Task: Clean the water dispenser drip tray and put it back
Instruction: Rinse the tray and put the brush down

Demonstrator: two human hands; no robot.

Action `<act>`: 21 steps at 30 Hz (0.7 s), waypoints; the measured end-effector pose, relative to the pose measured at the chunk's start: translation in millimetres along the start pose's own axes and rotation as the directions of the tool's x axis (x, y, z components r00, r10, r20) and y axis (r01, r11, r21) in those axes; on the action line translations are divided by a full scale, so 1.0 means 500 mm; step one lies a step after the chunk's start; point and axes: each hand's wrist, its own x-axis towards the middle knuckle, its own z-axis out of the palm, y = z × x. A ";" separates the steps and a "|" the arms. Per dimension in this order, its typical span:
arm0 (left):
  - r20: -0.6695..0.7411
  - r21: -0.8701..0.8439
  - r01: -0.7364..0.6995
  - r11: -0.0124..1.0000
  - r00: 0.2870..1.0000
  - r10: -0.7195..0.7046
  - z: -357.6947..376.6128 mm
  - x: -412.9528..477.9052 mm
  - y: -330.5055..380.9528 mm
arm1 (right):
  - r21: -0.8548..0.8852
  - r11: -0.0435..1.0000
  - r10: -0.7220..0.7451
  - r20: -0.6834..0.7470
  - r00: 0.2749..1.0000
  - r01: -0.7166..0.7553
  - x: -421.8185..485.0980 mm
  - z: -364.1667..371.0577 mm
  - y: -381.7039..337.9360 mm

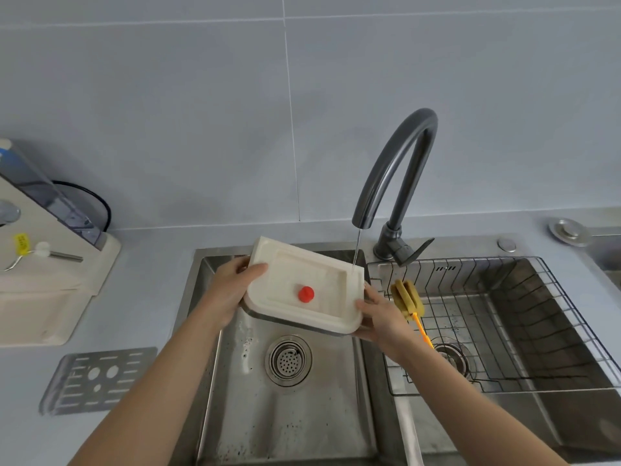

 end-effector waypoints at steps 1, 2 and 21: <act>0.002 0.011 -0.016 1.000 1.000 0.016 -0.002 -0.004 -0.001 | 0.027 1.000 0.015 0.006 1.000 -0.015 0.001 0.005 0.010; 0.004 0.016 -0.032 0.999 0.999 0.032 -0.005 -0.007 -0.001 | 0.051 0.998 0.031 0.012 0.999 -0.031 0.002 0.010 0.020; 0.388 0.800 -0.594 0.084 0.619 0.683 -0.030 -0.133 -0.028 | 0.129 0.951 0.280 0.032 0.960 -0.282 0.019 -0.010 0.053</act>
